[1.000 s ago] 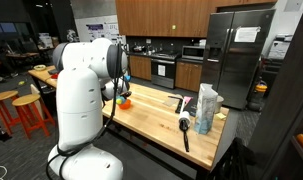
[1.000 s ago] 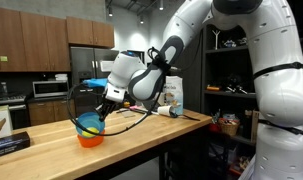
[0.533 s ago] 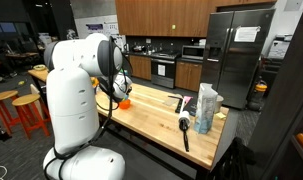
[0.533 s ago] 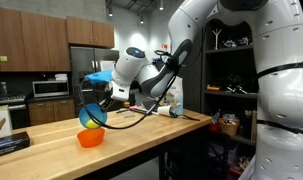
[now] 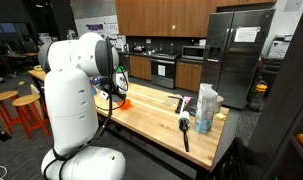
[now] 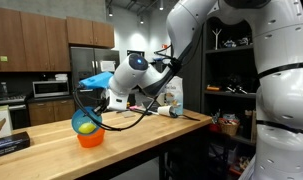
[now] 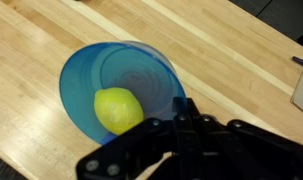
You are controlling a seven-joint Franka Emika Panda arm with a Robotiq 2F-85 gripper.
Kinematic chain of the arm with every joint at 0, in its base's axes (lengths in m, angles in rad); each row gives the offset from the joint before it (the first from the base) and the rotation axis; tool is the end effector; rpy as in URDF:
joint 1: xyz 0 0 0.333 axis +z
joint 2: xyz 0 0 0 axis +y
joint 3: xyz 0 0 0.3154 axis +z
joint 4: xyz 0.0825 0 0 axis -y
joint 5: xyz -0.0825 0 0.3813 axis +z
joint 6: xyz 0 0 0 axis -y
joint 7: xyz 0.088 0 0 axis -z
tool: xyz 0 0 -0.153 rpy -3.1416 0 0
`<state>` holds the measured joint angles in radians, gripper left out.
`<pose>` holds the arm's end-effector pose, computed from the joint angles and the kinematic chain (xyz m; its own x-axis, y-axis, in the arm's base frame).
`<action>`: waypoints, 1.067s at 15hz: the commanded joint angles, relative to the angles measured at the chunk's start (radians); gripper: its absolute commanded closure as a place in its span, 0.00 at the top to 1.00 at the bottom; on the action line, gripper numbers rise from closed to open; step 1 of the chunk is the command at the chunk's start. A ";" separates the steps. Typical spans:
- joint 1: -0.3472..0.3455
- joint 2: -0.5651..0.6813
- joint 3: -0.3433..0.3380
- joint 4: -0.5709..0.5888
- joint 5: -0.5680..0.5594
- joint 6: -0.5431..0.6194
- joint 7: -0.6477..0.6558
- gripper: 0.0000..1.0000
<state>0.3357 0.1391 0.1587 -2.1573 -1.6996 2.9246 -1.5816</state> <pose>0.4921 0.3241 0.3280 -0.5213 -0.4192 -0.7433 -0.3973 0.8901 -0.2233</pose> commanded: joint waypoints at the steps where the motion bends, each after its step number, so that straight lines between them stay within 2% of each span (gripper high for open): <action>1: 0.023 -0.012 0.015 0.023 -0.239 -0.100 0.250 0.01; 4: 0.024 -0.012 0.023 0.015 -0.405 -0.218 0.398 0.01; 5: -0.017 -0.015 0.043 0.005 -0.415 -0.228 0.394 0.01; 6: -0.008 0.003 0.056 0.017 -0.363 -0.207 0.348 0.04; 11: -0.028 0.002 0.053 0.013 -0.382 -0.224 0.360 0.04; 12: -0.028 0.002 0.055 0.013 -0.382 -0.225 0.360 0.01; 14: -0.043 0.011 0.050 0.006 -0.343 -0.186 0.372 0.01; 15: -0.044 0.013 0.052 0.002 -0.346 -0.205 0.378 0.01; 16: -0.040 0.012 0.059 0.002 -0.398 -0.246 0.419 0.01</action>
<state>0.3144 0.1522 0.1999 -2.1502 -2.0536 2.7148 -1.2188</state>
